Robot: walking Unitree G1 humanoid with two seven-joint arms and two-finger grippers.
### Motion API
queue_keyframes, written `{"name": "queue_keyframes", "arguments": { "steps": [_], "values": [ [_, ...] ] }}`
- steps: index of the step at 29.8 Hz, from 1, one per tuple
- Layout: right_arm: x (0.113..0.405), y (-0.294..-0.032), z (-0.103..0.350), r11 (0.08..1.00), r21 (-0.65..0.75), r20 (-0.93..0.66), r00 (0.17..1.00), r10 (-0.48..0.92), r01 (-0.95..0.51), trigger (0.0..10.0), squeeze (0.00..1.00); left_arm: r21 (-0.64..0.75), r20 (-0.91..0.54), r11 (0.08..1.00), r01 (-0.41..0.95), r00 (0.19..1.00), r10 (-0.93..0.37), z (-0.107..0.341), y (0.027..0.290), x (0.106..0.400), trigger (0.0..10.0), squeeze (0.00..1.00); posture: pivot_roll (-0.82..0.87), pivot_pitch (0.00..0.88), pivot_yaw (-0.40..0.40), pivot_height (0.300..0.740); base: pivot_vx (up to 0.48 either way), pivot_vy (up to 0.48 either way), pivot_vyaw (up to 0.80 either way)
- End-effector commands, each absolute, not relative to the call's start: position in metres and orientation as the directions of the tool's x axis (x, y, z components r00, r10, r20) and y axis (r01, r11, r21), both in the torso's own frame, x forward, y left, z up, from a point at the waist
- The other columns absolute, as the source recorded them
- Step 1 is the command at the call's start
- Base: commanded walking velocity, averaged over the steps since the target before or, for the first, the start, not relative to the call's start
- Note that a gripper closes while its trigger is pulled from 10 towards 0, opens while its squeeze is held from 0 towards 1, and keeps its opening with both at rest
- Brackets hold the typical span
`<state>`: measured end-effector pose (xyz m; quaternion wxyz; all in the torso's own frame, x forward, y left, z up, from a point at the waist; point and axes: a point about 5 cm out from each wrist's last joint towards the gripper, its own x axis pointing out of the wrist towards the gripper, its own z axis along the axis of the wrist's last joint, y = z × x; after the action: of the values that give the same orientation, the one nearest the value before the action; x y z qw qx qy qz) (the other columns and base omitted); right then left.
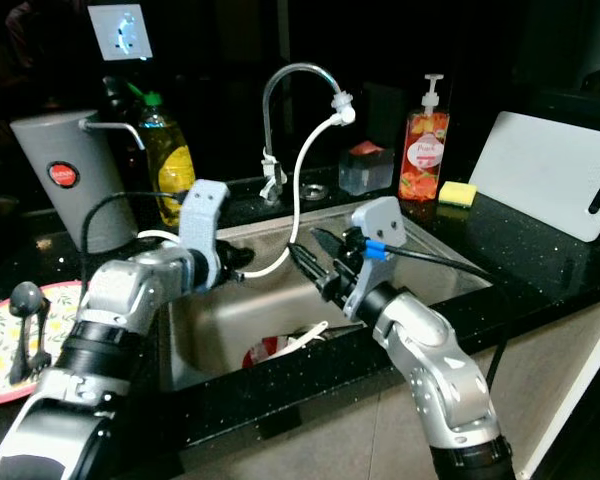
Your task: Kitchen organization
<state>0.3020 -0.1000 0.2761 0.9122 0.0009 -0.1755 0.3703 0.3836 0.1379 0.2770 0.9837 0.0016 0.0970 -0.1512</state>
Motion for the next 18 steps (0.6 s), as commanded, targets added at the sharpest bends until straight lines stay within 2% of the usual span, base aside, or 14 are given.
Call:
{"name": "queue_keyframes", "arguments": {
  "steps": [1,2,3,5,6,9,14,16,18],
  "values": [
    [0.297,-0.093,0.283,0.688,-0.151,0.346,0.614,0.709,-0.710,10.0,0.00,-0.044,-0.205,0.981,0.186,0.960,-0.192,0.274,0.155,0.385,10.0,0.00,-0.07,0.011,0.032,0.740,0.000,0.000,0.00],
    [0.295,-0.090,0.283,0.669,-0.159,0.344,0.595,0.727,-0.726,10.0,0.00,-0.070,-0.206,0.993,0.098,0.972,-0.111,0.275,0.166,0.386,10.0,0.00,-0.07,0.011,0.031,0.740,0.000,0.000,0.00],
    [0.294,-0.086,0.282,0.643,-0.173,0.332,0.570,0.751,-0.747,10.0,0.00,-0.040,-0.256,0.998,-0.054,0.966,0.043,0.272,0.181,0.387,10.0,0.00,-0.07,0.010,0.030,0.740,0.000,0.000,0.00],
    [0.292,-0.080,0.280,0.610,-0.185,0.312,0.543,0.780,-0.770,10.0,0.00,0.045,-0.306,0.972,-0.232,0.922,0.235,0.268,0.201,0.386,10.0,0.00,-0.06,0.010,0.029,0.740,0.000,0.000,0.00],
    [0.292,-0.077,0.278,0.603,-0.186,0.303,0.538,0.786,-0.776,10.0,0.00,0.062,-0.312,0.963,-0.262,0.912,0.268,0.269,0.207,0.384,10.0,0.00,-0.06,0.010,0.028,0.740,0.000,0.000,0.00],
    [0.293,-0.074,0.276,0.600,-0.182,0.291,0.540,0.789,-0.779,10.0,0.00,0.008,-0.297,0.972,-0.236,0.927,0.228,0.270,0.212,0.382,10.0,0.00,-0.06,0.010,0.028,0.740,0.000,0.000,0.00],
    [0.289,-0.066,0.274,0.557,-0.185,0.287,0.497,0.819,-0.810,10.0,0.00,0.106,-0.254,0.950,-0.295,0.915,0.312,0.272,0.230,0.375,10.0,0.00,-0.06,0.014,0.023,0.740,0.000,0.000,0.00],
    [0.286,-0.064,0.274,0.527,-0.193,0.290,0.465,0.836,-0.827,10.0,0.00,0.078,-0.267,0.911,-0.405,0.872,0.411,0.268,0.243,0.370,10.0,0.00,-0.05,0.019,0.021,0.740,0.000,0.000,0.00],
    [0.284,-0.063,0.275,0.517,-0.196,0.291,0.453,0.842,-0.833,10.0,0.00,0.082,-0.267,0.892,-0.445,0.852,0.450,0.267,0.247,0.369,10.0,0.00,-0.05,0.019,0.021,0.740,0.000,0.000,0.00]
  ]
}}
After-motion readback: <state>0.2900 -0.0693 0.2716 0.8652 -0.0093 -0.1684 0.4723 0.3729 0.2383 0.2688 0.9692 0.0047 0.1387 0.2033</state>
